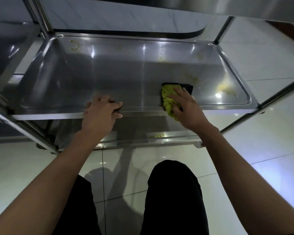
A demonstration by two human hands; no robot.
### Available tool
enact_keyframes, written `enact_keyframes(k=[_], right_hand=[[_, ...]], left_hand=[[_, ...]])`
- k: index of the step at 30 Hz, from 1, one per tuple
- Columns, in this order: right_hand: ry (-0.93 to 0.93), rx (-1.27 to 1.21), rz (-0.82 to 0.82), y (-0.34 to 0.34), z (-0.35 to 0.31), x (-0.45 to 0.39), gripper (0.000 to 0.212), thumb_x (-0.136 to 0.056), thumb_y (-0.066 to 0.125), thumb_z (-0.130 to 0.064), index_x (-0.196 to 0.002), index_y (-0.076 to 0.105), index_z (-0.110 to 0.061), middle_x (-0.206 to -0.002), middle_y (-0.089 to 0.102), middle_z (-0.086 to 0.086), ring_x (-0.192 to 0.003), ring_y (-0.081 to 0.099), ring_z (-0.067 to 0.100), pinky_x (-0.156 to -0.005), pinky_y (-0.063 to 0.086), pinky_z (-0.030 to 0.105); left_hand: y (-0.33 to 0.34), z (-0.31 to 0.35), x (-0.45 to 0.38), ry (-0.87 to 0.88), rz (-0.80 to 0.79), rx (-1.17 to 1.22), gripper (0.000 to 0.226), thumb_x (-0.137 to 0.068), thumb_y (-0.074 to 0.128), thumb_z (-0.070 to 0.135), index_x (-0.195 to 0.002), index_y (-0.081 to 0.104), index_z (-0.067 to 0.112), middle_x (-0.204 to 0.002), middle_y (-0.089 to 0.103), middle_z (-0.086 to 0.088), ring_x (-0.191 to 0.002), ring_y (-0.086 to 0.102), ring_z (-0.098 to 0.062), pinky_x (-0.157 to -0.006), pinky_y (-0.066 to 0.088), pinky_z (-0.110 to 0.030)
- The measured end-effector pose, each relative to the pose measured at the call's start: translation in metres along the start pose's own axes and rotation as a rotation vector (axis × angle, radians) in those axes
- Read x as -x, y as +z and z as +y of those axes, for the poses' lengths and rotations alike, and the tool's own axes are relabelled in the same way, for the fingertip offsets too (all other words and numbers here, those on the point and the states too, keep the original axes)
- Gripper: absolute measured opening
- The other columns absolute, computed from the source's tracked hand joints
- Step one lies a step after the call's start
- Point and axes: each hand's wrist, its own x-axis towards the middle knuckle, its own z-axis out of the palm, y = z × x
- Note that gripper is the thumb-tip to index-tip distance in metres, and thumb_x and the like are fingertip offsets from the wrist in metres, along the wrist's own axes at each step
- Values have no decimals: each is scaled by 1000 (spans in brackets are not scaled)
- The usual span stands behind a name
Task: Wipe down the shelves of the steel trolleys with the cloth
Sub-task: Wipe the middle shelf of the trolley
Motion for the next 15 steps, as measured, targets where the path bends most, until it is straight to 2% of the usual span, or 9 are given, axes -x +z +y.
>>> enact_keyframes(k=[4,6,8,11,15], right_hand=[[-11,-33,13,4,-2,-5,46,-99,47,-14,-144,49,-19,-162,24,5,-152,10,27,-122,19,40],[-21,-65,34,8,-1,-6,44,-98,49,-11,-141,53,-16,-161,26,8,-151,12,30,-123,17,41],[-25,-83,58,10,0,-6,42,-97,50,-8,-138,56,-13,-159,29,11,-150,15,33,-123,16,40],[-48,-86,77,13,3,-8,40,-95,52,-5,-134,59,-10,-157,32,14,-149,18,36,-124,13,39],[-73,-81,105,16,8,-13,38,-93,53,-5,-130,63,-10,-155,36,15,-148,24,34,-124,14,38]], left_hand=[[-4,3,-5,-52,-26,39,39,-89,72,33,-128,66,31,-134,54,3,-127,43,-28,-99,45,-53],[-3,16,-8,-3,-20,-54,37,-87,73,29,-124,68,27,-131,57,-1,-124,47,-30,-104,39,-54],[-1,38,-10,89,-6,-40,37,-87,71,30,-123,67,26,-130,58,-2,-123,49,-30,-106,37,-51],[7,76,-8,160,-32,56,44,-93,63,34,-135,58,27,-134,55,-1,-126,46,-27,-107,38,-54],[27,95,4,183,-51,-183,57,-99,44,52,-150,36,28,-140,44,-3,-136,35,-31,-108,29,-68]])
